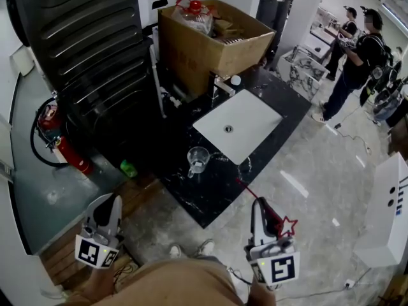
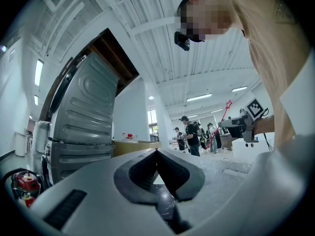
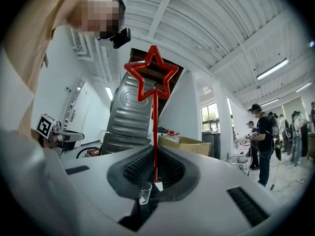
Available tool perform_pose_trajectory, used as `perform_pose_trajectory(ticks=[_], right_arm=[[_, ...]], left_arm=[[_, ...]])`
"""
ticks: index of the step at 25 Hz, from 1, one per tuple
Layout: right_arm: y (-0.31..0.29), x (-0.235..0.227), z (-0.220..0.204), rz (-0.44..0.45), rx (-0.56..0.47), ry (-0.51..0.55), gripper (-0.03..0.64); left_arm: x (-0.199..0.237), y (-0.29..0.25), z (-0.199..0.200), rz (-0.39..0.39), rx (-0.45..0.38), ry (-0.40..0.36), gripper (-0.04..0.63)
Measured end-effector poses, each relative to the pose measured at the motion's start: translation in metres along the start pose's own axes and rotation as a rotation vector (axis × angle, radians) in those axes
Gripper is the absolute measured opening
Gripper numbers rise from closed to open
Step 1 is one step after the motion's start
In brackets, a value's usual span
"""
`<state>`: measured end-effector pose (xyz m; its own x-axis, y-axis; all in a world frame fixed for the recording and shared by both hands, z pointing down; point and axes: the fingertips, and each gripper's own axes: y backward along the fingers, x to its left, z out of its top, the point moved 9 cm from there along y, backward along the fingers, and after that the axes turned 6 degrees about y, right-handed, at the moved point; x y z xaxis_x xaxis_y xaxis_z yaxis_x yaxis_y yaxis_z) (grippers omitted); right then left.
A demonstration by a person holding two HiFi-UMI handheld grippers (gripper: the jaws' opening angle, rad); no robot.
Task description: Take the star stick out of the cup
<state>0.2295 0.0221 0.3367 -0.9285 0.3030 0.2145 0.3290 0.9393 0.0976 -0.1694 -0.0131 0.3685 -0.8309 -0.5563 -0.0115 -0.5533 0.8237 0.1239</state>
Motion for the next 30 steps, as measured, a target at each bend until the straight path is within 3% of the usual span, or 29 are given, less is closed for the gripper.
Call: perform_pose_trajectory(ticks=[30], right_arm=[[-0.017, 0.001, 0.002, -0.018, 0.014, 0.015, 0.013]], left_arm=[[0.013, -0.026, -0.006, -0.04, -0.006, 0.016, 0.001]])
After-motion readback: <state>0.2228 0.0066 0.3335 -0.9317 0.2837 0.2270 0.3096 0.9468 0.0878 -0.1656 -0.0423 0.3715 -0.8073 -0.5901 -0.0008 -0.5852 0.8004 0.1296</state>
